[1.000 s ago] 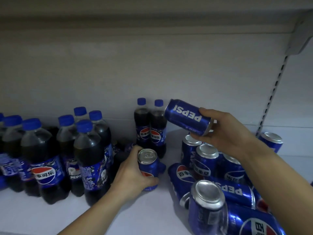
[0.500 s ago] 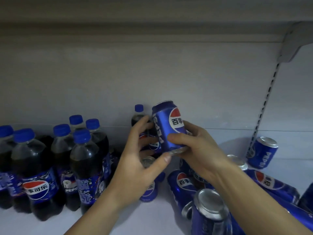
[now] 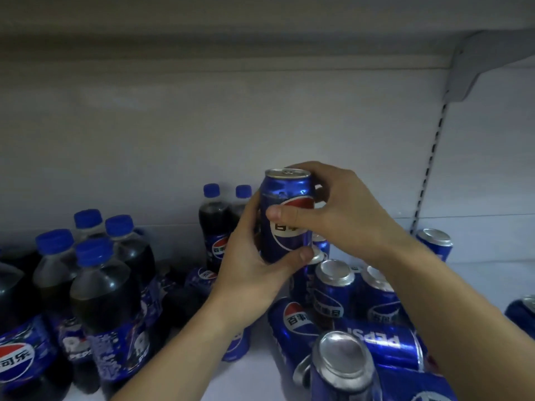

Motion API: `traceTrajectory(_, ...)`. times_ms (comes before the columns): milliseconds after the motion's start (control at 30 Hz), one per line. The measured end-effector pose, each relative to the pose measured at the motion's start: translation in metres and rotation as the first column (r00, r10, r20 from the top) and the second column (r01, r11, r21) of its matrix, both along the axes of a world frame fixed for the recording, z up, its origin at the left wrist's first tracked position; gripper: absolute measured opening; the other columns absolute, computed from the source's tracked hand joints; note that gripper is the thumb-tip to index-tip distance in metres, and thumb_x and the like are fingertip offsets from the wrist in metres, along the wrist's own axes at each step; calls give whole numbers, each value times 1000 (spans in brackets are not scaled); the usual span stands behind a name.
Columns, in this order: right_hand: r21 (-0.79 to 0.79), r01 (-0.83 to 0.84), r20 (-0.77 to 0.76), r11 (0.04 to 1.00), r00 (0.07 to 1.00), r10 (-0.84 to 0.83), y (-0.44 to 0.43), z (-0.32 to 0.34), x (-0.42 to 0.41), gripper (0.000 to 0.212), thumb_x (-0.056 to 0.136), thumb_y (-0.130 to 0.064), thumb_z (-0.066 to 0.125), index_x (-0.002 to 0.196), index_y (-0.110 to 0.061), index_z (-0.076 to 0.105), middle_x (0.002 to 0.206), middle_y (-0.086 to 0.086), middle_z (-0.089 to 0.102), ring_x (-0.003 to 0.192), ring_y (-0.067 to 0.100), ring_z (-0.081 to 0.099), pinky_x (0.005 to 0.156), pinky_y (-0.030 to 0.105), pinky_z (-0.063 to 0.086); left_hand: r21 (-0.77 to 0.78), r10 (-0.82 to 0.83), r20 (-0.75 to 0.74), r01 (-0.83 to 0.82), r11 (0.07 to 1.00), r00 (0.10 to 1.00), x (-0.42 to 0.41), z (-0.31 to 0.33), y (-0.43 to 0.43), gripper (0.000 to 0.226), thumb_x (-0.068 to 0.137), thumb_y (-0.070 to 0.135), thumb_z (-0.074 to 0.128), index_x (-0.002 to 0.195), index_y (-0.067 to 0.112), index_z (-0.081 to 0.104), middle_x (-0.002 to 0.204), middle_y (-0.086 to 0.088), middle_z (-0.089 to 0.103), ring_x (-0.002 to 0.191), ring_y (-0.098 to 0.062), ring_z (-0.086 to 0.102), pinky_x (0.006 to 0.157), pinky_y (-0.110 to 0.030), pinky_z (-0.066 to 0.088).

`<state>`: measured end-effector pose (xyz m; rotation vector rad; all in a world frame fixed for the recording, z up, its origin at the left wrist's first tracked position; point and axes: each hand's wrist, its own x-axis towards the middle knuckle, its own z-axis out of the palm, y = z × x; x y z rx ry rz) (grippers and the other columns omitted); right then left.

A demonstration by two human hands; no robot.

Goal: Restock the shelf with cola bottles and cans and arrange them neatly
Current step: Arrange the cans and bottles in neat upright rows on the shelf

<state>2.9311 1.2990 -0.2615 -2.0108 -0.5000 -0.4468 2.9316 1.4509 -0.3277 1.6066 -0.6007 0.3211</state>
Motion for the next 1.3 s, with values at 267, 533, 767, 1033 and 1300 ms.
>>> traceTrajectory(267, -69, 191, 16, 979, 982, -191, -51, -3, 43, 39, 75, -42, 81, 109, -29, 65, 98, -15, 69, 86, 1, 66, 73, 18, 54, 141, 1, -36, 4, 990, 999, 50, 0, -48, 86, 84, 5, 78, 152, 30, 33, 127, 18, 61, 111, 12, 59, 84, -7, 49)
traceTrajectory(533, -120, 504, -77, 855, 854, -514, -134, -34, 95, 56, 68, -33, 89, 117, -19, 64, 108, -1, 66, 95, 18, 62, 57, 17, 42, 694, 171, -33, -101, 713, 985, 118, -10, -87, 54, 94, 29, 63, 145, 21, 48, 142, 2, 55, 127, -15, 54, 103, -24, 40)
traceTrajectory(767, -248, 475, -176, 845, 835, -521, -137, -74, 127, 58, 63, -35, 92, 113, -16, 69, 103, 3, 69, 88, 20, 65, 53, 18, 43, 898, 48, 109, -119, 423, 993, 147, -23, -105, 28, 87, 35, 63, 113, 29, 70, 112, -1, 66, 106, -26, 61, 90, -40, 52)
traceTrajectory(1033, -412, 381, -262, 828, 820, -508, -134, -96, 129, 60, 66, -40, 92, 112, -13, 64, 98, 1, 66, 83, 18, 65, 64, 28, 56, 939, -19, 114, -101, 328, 993, 148, -25, -100, 39, 85, 34, 72, 123, 27, 66, 121, 0, 53, 110, -24, 56, 94, -32, 43)
traceTrajectory(1300, -429, 328, -295, 842, 830, -474, -123, -100, 132, 45, 65, -48, 91, 89, -12, 76, 76, 5, 75, 66, 21, 72, 68, 37, 63, 957, -48, 78, -61, 285, 996, 140, -17, -81, 50, 85, 27, 73, 133, 26, 59, 123, 1, 50, 113, -23, 54, 96, -37, 46)
